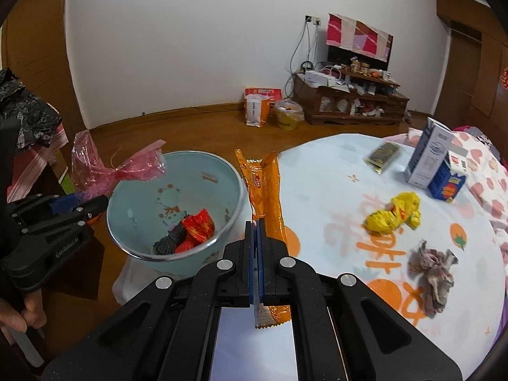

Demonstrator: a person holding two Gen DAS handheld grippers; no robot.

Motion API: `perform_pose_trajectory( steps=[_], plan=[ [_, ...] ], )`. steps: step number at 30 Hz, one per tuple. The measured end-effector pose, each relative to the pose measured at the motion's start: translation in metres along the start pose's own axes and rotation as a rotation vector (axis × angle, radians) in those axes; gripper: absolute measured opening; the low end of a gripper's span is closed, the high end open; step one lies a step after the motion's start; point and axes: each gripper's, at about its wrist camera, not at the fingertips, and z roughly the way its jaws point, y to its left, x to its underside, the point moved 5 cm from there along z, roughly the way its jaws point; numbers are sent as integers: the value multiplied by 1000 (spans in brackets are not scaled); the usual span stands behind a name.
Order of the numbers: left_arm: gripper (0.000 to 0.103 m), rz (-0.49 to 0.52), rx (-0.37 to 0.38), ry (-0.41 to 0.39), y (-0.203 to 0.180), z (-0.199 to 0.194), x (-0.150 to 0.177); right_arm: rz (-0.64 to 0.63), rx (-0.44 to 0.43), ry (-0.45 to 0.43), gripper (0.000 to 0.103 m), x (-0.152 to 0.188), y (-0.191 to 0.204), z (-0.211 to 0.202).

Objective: Collect trash
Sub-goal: 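Carry the pink bag and orange wrapper over the teal bin, then open both tools over the teal bin to drop the bag and wrapper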

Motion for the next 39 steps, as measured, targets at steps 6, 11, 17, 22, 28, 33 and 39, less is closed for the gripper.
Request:
perform_pose_trajectory(
  steps=[6,11,17,22,28,33,39],
  plan=[
    [28,-10,-5,10,6,7,0,-10,-21,6,3,-5,12,9],
    [28,-17,-8,18,8,12,0,-11,-29,16,3,-6,16,17],
    [28,-27,-11,28,8,20,-3,-13,-37,21,3,-10,22,26],
    [28,-27,-17,35,6,24,-4,-12,-47,26,3,-14,26,34],
    [28,-22,-19,50,4,34,-5,-10,-56,34,3,-15,30,41],
    [28,-13,-25,67,1,41,-6,-6,-65,41,3,-18,34,50],
    [28,-8,-39,82,-1,50,-10,-2,-79,59,3,-23,40,67]
  ],
)
